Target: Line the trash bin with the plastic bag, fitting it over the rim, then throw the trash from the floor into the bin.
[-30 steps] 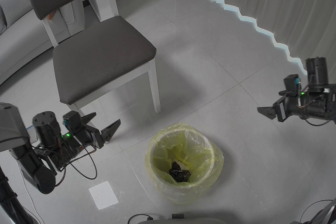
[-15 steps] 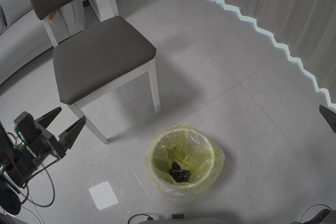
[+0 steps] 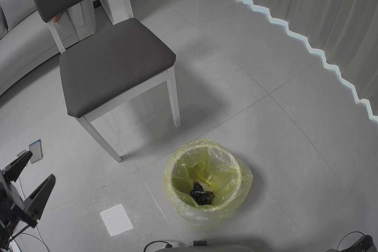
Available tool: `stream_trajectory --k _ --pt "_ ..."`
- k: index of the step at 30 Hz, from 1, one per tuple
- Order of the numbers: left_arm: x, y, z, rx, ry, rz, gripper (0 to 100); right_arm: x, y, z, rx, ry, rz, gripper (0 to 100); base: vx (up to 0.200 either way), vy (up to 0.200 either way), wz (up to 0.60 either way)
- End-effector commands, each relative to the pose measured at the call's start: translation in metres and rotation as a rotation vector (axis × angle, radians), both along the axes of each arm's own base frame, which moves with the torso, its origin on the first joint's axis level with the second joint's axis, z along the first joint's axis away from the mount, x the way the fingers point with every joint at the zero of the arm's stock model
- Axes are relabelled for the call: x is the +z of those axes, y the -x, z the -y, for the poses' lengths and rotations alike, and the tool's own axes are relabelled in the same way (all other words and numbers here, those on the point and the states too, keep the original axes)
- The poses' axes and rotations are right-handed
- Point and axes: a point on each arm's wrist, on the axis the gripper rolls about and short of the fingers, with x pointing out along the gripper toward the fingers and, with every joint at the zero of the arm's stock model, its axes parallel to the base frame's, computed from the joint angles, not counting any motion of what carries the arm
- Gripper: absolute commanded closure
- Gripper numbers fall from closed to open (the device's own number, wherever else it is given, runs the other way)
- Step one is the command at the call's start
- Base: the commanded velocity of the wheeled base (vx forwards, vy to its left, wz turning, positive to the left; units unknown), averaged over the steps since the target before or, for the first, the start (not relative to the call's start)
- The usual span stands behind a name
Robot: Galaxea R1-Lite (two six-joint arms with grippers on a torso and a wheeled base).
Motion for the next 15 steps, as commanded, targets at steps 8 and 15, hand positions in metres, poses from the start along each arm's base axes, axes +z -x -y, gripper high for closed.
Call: stream_trajectory --k 8,15 --pt "-0.053 0.067 -0.011 0.206 0.0 0.152 0 -0.098 -0.003 0.0 -0.057 -0.045 0.038 0 0.0 0.0 0.0" --pt "-0.085 0.069 -0.011 0.318 -0.137 0.038 0 -0.098 -0.003 0.001 -0.079 0.016 0.046 0 0.0 0.0 0.0"
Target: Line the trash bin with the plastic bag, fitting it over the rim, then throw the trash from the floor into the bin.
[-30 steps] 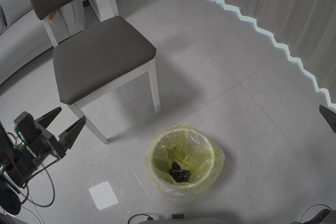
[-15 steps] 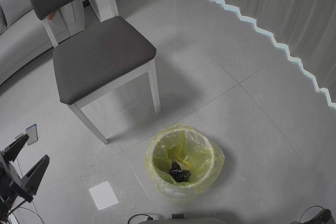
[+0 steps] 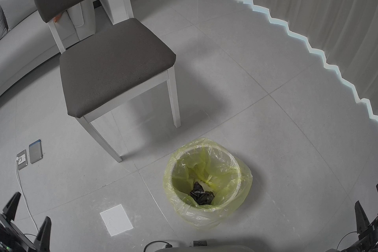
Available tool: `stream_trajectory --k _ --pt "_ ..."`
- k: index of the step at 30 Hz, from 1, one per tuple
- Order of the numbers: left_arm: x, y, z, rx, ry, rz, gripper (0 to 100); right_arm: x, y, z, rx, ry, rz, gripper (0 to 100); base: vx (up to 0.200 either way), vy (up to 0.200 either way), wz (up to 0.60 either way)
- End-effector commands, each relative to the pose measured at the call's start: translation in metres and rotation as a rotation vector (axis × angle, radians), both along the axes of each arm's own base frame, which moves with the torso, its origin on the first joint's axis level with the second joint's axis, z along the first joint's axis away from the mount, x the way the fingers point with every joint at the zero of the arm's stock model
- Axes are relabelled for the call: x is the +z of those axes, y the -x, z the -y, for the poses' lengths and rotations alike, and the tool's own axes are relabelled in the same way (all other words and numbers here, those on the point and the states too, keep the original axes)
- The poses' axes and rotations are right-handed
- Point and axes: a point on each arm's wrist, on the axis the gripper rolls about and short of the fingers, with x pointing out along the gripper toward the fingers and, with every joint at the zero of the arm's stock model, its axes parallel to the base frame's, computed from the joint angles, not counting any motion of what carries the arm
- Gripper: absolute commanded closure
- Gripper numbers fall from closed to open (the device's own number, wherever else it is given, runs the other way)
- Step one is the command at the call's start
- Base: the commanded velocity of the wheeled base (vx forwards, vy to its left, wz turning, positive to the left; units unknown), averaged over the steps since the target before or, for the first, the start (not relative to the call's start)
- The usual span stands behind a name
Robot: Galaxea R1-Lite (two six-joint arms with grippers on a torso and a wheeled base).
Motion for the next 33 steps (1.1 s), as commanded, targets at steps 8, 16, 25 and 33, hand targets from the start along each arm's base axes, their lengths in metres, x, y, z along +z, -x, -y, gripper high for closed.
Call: stream_trajectory --k 8,16,25,33 --pt "-0.0269 0.0051 -0.0024 0.192 0.029 -0.087 0 -0.0082 0.0013 0.0041 -0.188 -0.012 -0.009 0 0.0 0.0 0.0" --pt "-0.0269 0.0051 -0.0025 0.197 0.029 -0.086 0 -0.0075 0.0005 0.0016 -0.076 0.011 0.021 0 0.0 0.0 0.0" --pt "-0.0267 0.0051 -0.0031 0.222 0.029 -0.084 0 -0.0087 0.0012 0.0022 -0.101 -0.032 -0.014 0 0.0 0.0 0.0" --pt "-0.0267 0.0051 -0.0031 0.222 0.029 -0.084 0 -0.0052 0.0011 0.0056 -0.262 0.024 0.036 0 0.0 0.0 0.0"
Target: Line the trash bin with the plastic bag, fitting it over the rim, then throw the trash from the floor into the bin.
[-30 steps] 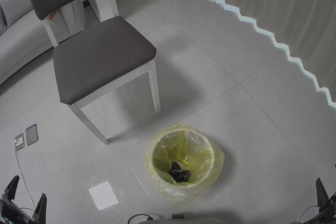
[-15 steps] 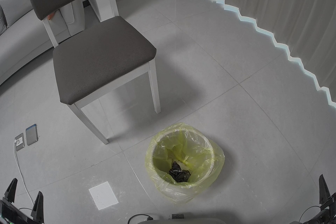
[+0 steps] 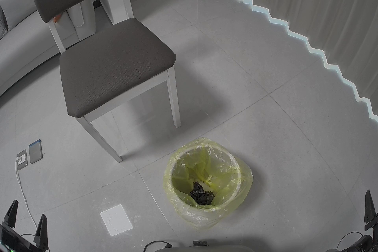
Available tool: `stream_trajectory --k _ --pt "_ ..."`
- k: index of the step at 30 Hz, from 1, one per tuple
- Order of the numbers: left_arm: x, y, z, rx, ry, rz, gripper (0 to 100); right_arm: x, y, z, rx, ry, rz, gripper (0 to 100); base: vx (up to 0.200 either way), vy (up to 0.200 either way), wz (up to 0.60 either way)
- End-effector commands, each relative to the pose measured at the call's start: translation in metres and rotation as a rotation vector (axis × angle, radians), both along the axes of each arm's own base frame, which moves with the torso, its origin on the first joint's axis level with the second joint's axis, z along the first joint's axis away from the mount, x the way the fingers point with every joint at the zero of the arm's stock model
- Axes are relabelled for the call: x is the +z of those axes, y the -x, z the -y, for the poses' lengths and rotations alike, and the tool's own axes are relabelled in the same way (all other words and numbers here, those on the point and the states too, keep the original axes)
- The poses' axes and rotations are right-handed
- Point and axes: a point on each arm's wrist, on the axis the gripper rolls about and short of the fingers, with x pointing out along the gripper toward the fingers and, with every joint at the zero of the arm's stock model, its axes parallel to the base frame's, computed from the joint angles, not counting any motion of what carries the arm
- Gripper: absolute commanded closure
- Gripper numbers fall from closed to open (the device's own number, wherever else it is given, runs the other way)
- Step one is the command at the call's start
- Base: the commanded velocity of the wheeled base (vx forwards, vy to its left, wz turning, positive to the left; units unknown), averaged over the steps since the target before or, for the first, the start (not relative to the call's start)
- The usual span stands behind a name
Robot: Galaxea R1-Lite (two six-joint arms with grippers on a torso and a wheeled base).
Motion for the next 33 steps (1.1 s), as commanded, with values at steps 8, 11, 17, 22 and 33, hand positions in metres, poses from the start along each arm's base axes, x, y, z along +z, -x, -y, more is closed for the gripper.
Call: stream_trajectory --k 8,11,17,22,33 --pt "-0.0051 -0.0005 0.0 0.001 0.0 -0.006 0 -0.0055 -0.0005 -0.0016 0.075 -0.085 -0.009 0 0.0 0.0 0.0" --pt "-0.0051 -0.0005 0.0 0.001 0.0 -0.006 0 -0.0108 -0.0014 -0.0031 0.133 -0.019 -0.063 0 0.0 0.0 0.0" --pt "-0.0051 -0.0005 0.0 -0.001 -0.002 -0.006 0 -0.0121 -0.0012 -0.0035 0.154 -0.012 -0.087 0 0.0 0.0 0.0" --pt "-0.0051 -0.0005 0.0 -0.001 -0.003 -0.006 0 -0.0122 -0.0014 -0.0034 0.156 -0.028 -0.076 0 0.0 0.0 0.0" --pt "-0.0053 -0.0005 0.0002 -0.008 -0.003 -0.008 0 -0.012 -0.0013 -0.0034 0.154 -0.037 -0.072 0 0.0 0.0 0.0"
